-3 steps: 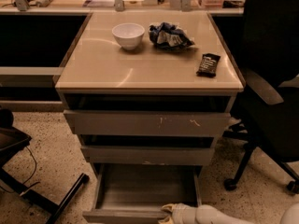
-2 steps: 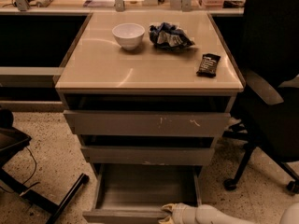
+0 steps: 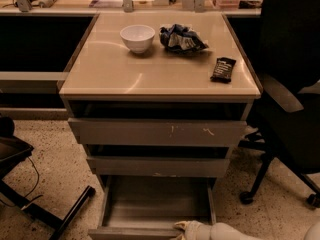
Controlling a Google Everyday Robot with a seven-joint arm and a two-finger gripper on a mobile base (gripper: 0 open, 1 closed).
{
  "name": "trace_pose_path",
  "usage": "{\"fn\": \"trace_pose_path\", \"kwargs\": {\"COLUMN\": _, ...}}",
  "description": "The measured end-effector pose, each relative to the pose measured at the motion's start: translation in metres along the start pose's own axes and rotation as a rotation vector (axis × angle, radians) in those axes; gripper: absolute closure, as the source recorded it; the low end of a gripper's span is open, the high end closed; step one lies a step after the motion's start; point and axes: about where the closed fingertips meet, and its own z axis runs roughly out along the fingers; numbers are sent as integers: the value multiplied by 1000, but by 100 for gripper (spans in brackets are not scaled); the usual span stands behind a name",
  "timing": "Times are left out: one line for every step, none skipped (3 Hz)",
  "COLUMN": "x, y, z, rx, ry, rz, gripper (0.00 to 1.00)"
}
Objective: Open bottom drawer
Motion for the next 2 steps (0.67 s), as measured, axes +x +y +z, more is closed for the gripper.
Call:
{"fn": "trace_pose_path", "kwargs": {"x": 0, "y": 0, "z": 0, "rx": 0, "ry": 0, "rz": 0, "gripper": 81}}
{"fn": "trace_pose_path", "kwargs": {"x": 0, "y": 0, "z": 0, "rx": 0, "ry": 0, "rz": 0, "gripper": 58}}
